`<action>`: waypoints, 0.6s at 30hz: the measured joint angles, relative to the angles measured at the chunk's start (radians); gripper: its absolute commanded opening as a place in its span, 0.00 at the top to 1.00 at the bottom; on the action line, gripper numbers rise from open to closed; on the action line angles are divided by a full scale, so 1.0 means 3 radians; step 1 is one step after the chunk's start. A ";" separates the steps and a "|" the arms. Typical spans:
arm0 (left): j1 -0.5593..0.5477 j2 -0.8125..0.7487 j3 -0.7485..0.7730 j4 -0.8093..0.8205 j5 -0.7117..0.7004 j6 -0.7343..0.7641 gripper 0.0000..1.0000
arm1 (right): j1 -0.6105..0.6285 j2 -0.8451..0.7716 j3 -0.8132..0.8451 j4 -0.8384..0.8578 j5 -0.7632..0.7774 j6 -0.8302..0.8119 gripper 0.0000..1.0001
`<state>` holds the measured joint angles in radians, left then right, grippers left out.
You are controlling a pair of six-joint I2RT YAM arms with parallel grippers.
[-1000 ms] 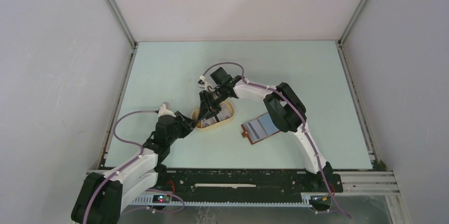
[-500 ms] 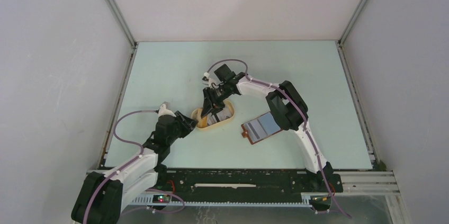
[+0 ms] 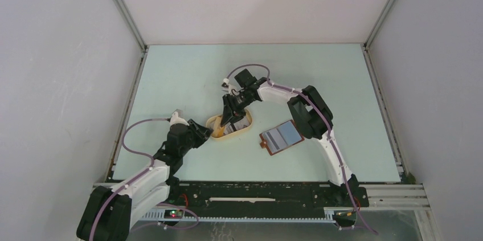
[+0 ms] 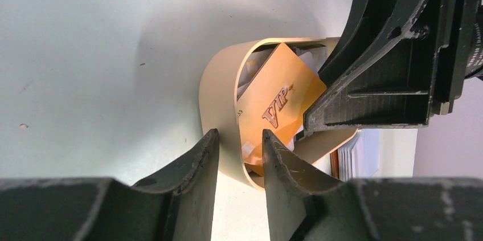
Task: Put the credit cards into the card holder
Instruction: Pick up the credit card from the storage box.
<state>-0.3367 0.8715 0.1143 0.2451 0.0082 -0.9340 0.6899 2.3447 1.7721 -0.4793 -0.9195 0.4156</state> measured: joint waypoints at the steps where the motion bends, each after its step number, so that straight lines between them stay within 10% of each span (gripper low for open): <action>1: 0.0000 -0.0001 0.0000 -0.0001 0.0000 0.0000 0.62 | -0.0003 0.0000 -0.0020 -0.0001 -0.0008 -0.0015 0.62; 18: 0.0004 -0.0001 0.0000 0.0000 0.0001 0.0000 0.62 | -0.0092 -0.0093 -0.0160 -0.0009 -0.0111 -0.0122 0.64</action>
<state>-0.3355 0.8711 0.1143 0.2451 0.0086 -0.9340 0.6624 2.3169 1.7241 -0.4820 -0.9527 0.3790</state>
